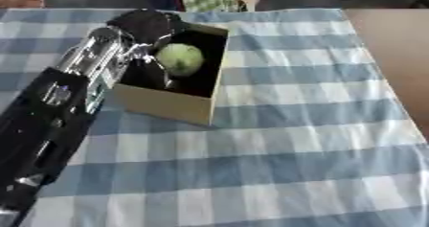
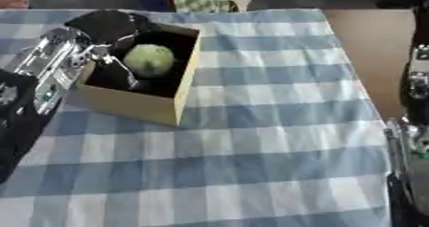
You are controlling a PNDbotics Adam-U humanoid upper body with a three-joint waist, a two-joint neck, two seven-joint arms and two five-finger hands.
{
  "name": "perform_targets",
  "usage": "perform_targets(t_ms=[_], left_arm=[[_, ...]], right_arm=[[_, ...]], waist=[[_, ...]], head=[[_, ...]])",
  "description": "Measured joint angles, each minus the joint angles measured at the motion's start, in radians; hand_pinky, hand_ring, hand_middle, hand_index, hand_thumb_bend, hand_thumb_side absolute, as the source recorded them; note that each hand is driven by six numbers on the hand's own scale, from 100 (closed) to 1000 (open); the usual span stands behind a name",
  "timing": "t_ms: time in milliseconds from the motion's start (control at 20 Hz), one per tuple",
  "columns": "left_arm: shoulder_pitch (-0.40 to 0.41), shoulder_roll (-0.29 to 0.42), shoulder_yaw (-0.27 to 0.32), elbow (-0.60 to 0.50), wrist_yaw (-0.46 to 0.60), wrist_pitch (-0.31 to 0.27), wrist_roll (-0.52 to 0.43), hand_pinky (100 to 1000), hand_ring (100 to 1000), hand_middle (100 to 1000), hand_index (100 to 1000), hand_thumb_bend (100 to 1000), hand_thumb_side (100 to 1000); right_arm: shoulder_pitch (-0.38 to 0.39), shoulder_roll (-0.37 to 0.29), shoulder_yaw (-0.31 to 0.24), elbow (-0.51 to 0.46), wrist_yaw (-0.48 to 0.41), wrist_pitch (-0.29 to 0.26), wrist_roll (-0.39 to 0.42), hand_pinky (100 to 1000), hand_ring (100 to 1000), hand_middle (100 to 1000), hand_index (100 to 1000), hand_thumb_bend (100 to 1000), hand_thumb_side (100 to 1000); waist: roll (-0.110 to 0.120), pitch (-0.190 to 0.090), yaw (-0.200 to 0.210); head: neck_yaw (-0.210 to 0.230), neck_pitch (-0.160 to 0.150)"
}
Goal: Pick up objects on the table and place them in the box.
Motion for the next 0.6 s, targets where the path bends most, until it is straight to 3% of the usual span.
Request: perform_targets(t_ms=[200,350,600], left_arm=[[-0.005,0.001,0.006,-0.035,0.007,0.002,0.001,506,761,807,909,484,351],[-0.007,0.002,0.007,-0.070,0.020,0.005,-0.001,477,738,777,892,364,314],[-0.005,0.025,0.010,-0.173,0.071,0.015,-0.018,429,692,738,853,237,272]], right_arm=[[0.000,0.000,0.000,0.000,-0.005,0.002,0.001,773,601,577,771,100,744],[0.001,0.000,0.000,0.000,-0.007,0.002,0.001,774,602,578,771,100,743],[0.009,-0.002,-0.001,0.000,-0.007,0.002,-0.003,775,604,579,772,100,740]], waist=[[0.001,-0.010,0.001],[0.001,-0.017,0.005],[0.003,-0.034,0.013]], head=[[-0.003,0.001],[-0.005,0.008],[-0.011,0.020]])
